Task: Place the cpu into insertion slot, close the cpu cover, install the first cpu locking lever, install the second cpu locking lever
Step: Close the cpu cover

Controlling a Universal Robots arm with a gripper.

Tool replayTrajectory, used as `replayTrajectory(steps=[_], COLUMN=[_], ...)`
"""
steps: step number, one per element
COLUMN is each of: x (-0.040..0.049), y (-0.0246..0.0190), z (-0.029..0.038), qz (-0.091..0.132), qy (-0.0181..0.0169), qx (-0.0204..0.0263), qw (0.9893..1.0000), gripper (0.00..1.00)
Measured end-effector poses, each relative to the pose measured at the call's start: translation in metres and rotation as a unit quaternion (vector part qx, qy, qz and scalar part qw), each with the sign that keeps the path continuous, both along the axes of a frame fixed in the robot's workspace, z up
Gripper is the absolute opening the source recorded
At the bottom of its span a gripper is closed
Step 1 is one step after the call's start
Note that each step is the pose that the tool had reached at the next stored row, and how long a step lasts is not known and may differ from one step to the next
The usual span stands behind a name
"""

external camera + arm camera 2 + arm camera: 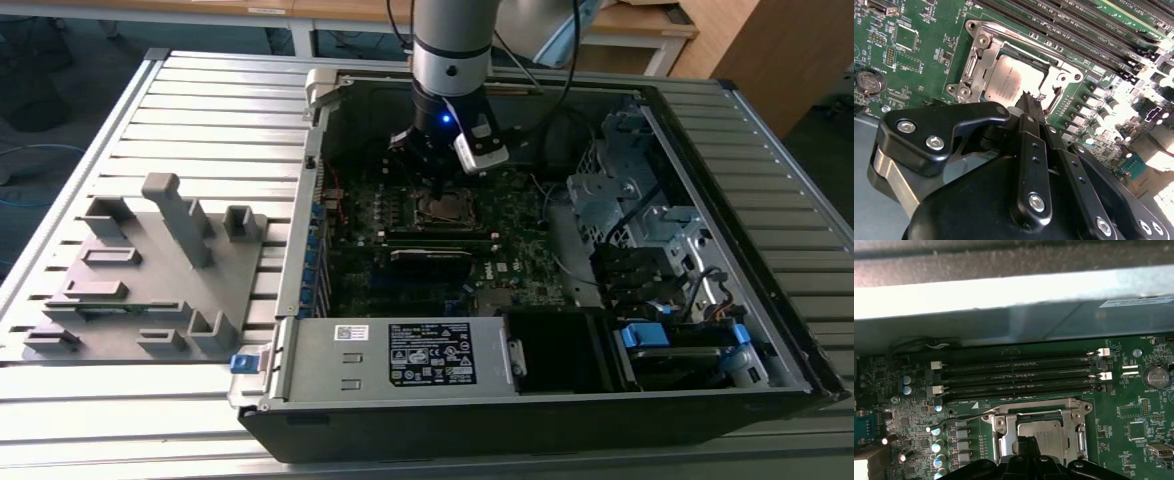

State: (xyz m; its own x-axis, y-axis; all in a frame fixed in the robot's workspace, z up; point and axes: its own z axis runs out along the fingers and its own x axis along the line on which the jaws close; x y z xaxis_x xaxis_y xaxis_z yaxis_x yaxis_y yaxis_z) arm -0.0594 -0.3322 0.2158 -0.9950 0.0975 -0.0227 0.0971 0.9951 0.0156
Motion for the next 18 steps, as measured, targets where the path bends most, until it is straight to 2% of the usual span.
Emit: replayTrajectory(steps=[9, 18], x=[-0.0010, -0.0066], y=[-0.0001, -0.0013], z=[-0.0013, -0.0066], qz=[0.000, 0.000], qy=[0.0000, 0.0000], qx=[0.0000, 0.0000], qw=[1.0000, 1.0000], gripper=[0.10, 0.10])
